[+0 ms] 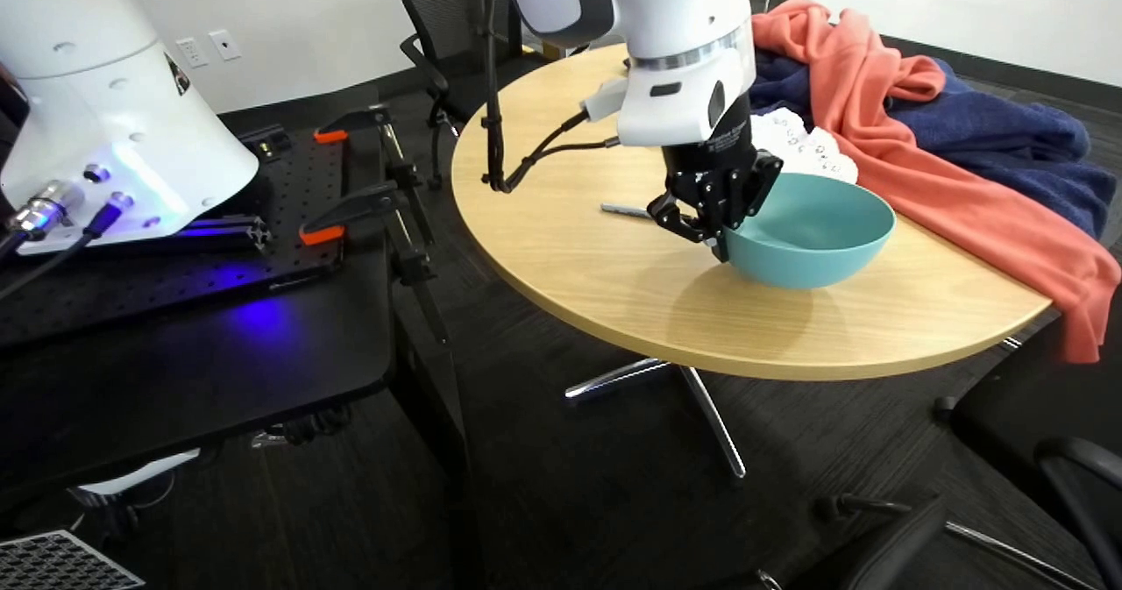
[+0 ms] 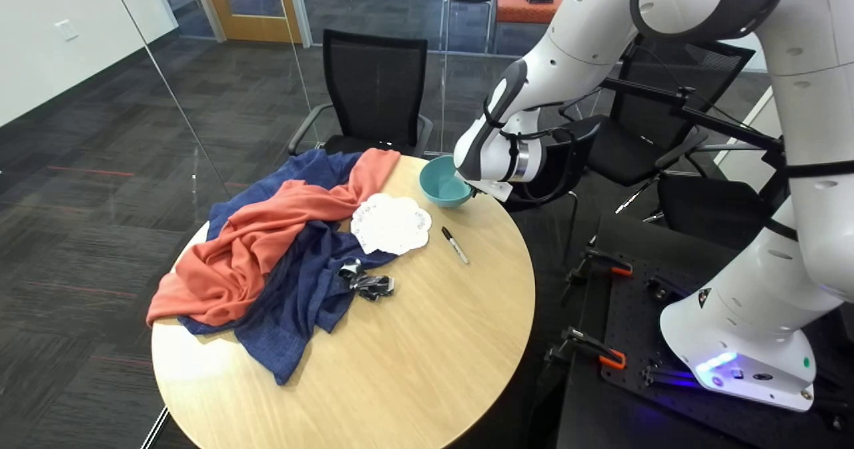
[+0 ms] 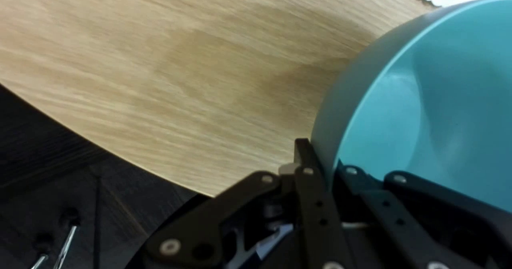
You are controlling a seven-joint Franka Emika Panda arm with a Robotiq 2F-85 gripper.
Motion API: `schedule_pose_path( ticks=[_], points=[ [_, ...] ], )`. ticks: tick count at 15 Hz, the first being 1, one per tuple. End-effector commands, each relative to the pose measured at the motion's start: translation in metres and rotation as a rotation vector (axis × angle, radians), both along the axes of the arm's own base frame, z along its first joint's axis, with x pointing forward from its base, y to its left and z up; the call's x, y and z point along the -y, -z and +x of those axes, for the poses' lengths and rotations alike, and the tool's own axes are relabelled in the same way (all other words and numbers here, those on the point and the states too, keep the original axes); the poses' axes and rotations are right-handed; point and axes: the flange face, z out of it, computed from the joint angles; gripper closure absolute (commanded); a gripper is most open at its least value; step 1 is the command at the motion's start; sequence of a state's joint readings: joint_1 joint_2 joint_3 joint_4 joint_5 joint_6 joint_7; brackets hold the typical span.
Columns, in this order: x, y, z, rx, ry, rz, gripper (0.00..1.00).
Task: Move the bowl to the right
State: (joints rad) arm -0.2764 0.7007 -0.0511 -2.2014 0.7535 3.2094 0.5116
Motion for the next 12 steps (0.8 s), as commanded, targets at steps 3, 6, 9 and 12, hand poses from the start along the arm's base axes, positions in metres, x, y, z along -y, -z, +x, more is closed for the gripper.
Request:
schedule_pose_path(
  ticks=[3,6,9,12],
  points=[
    [0.004,0.014,0.01,0.002,0.058,0.006,0.98],
    [0.001,0.016,0.01,-0.003,0.048,-0.001,0.67],
    [-0.007,0.005,0.007,0.017,0.032,-0.018,0.45],
    [-0.019,-0.014,0.003,0.055,0.009,-0.063,0.23]
  ],
)
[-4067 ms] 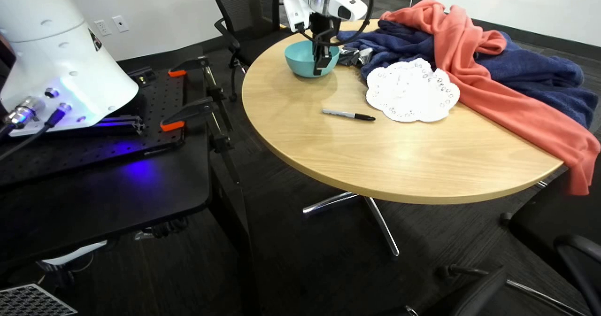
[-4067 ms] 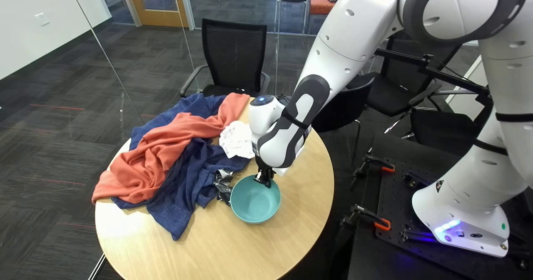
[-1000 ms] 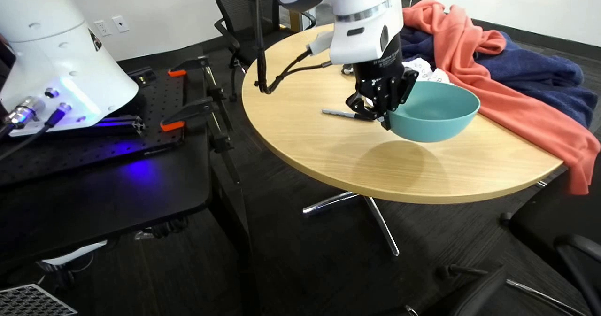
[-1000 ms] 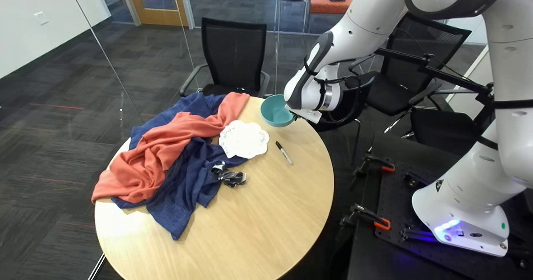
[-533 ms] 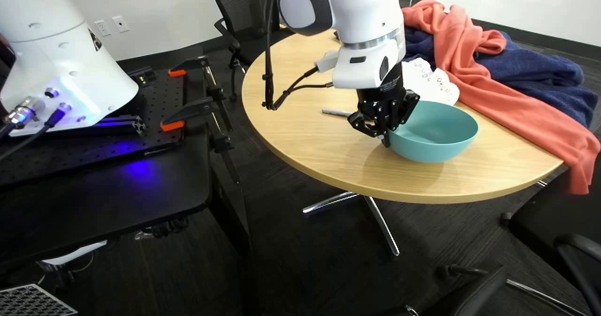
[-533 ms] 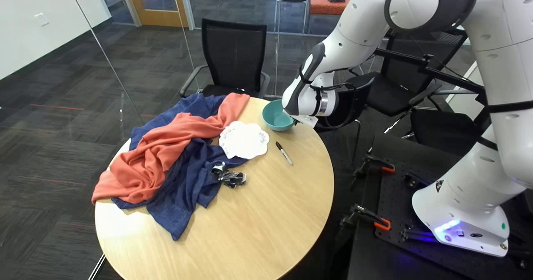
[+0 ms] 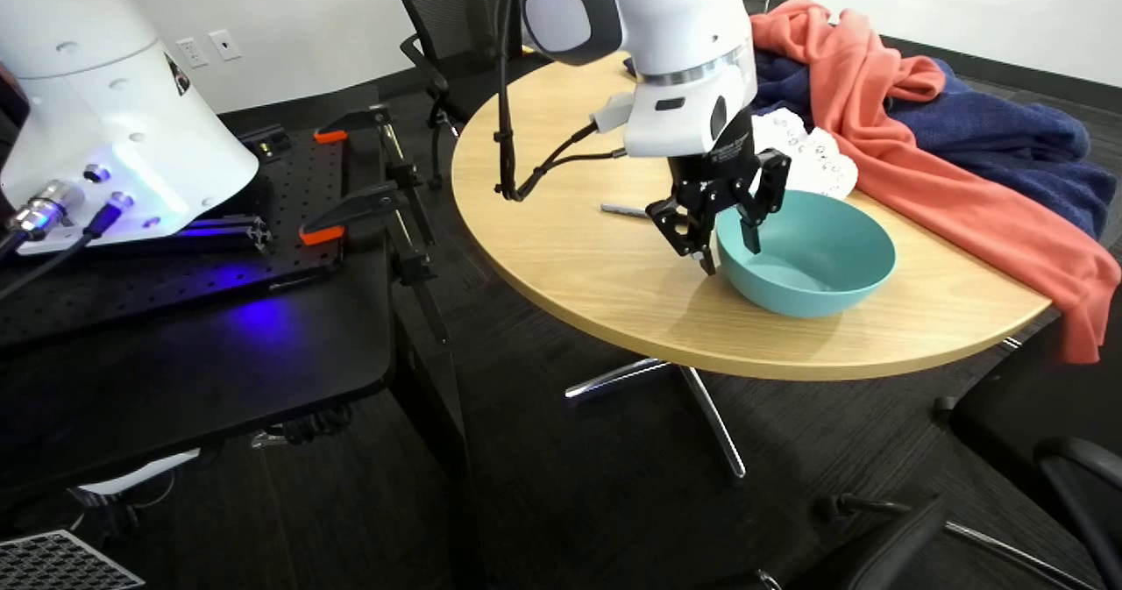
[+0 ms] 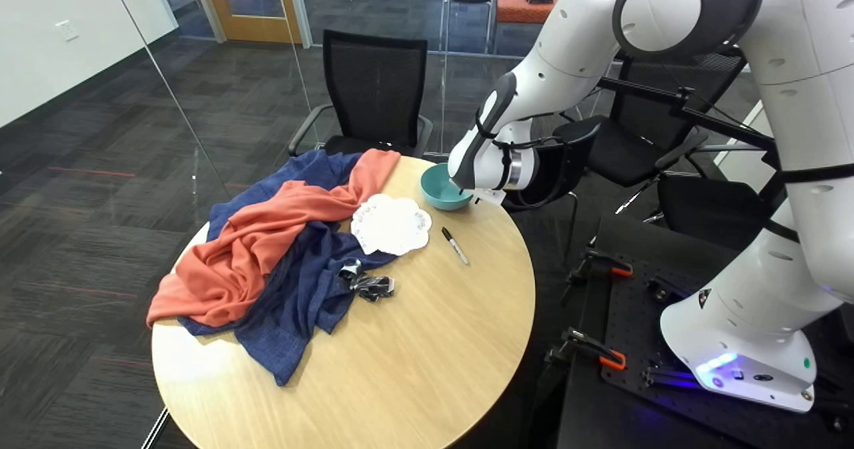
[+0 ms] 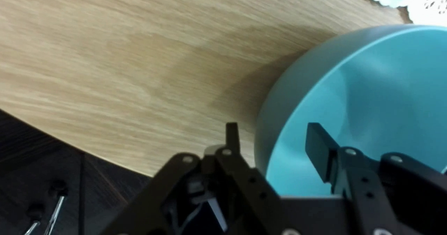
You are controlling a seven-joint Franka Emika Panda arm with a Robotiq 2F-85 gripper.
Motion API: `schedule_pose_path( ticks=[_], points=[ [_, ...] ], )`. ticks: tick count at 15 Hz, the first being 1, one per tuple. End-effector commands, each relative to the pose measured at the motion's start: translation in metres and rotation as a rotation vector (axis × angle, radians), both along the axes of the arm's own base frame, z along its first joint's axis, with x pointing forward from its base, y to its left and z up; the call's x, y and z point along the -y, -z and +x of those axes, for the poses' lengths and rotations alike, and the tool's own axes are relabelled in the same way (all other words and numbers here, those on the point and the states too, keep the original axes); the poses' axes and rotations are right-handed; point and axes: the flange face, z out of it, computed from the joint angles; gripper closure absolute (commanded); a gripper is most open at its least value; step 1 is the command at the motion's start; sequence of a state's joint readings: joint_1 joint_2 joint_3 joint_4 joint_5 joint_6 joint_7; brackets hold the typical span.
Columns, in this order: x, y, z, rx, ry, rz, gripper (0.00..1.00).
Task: Move the bowl to the right
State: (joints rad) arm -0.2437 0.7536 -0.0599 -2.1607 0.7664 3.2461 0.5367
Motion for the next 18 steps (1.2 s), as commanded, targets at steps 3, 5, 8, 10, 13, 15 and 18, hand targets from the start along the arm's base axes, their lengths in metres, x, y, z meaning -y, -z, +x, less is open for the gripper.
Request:
schedule_pose_path(
  ticks=[3,5,8,10,13,15,18],
  points=[
    [-0.03,-0.05,-0.016,0.091,-0.034,-0.102,0.02],
    [-0.044,-0.066,-0.025,0.112,-0.073,-0.127,0.0],
    [-0.058,-0.088,-0.032,0.121,-0.125,-0.13,0.0],
    [-0.063,-0.101,-0.038,0.129,-0.152,-0.136,0.0],
    [-0.07,-0.113,-0.045,0.135,-0.197,-0.142,0.0],
    [-0.067,-0.102,-0.036,0.13,-0.179,-0.139,0.0],
    [-0.072,-0.107,-0.041,0.13,-0.196,-0.139,0.0]
  ],
)
